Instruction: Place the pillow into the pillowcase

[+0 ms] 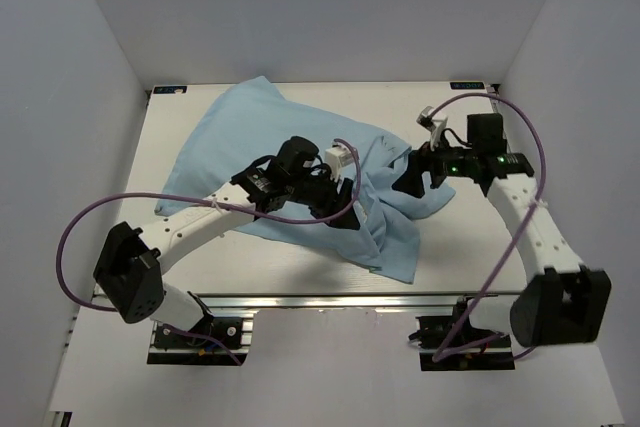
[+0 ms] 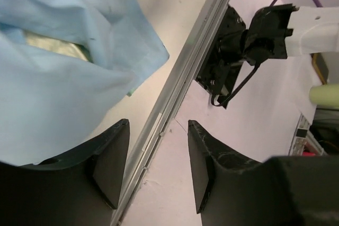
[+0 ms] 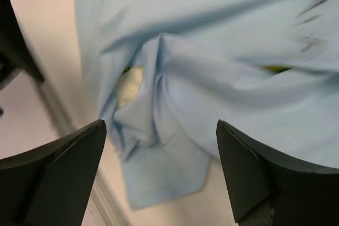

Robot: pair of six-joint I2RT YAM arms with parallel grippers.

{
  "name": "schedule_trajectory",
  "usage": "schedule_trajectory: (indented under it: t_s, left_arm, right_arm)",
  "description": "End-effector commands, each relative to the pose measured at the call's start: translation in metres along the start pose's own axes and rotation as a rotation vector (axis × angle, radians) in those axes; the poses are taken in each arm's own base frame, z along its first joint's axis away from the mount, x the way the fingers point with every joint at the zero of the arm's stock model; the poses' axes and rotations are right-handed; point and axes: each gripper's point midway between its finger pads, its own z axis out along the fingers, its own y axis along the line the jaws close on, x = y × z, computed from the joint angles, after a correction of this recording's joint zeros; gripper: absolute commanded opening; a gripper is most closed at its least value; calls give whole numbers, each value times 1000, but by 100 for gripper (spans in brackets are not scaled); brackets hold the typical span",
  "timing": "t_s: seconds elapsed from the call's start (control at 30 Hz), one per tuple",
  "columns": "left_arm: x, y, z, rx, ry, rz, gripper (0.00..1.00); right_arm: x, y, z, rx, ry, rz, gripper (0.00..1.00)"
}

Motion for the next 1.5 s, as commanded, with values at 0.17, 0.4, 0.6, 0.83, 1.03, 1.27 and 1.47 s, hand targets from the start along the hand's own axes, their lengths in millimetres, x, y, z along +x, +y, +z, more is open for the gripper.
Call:
schedule_trajectory:
  t_s: [0.17,0.4,0.6,0.83,1.03,1.27,1.47]
  left_arm:
    - [-56,-1,0,-181,-116,136,59]
    - [-120,48,32,-365,-119,174,61]
    - [-130,92,58,-420,-73,162,61]
    - [-90,144,99,-464,64,131,62]
    - [-71,169,110,-500,103,96,57]
    - [-64,187,96,-517,83,27,44]
    - [-75,195,73,-547,33,-1,38]
  right_arm:
    - [23,-62,-9,251,-55,173,78]
    - [36,-103,19,197,-33,486,45]
    - [21,-113,34,123,-72,596,53]
    - [6,-117,20,130,-147,617,62]
    - [-1,-126,34,113,-127,673,66]
    - [-5,-121,68,141,-62,621,66]
    - [12,-124,74,206,-8,599,62]
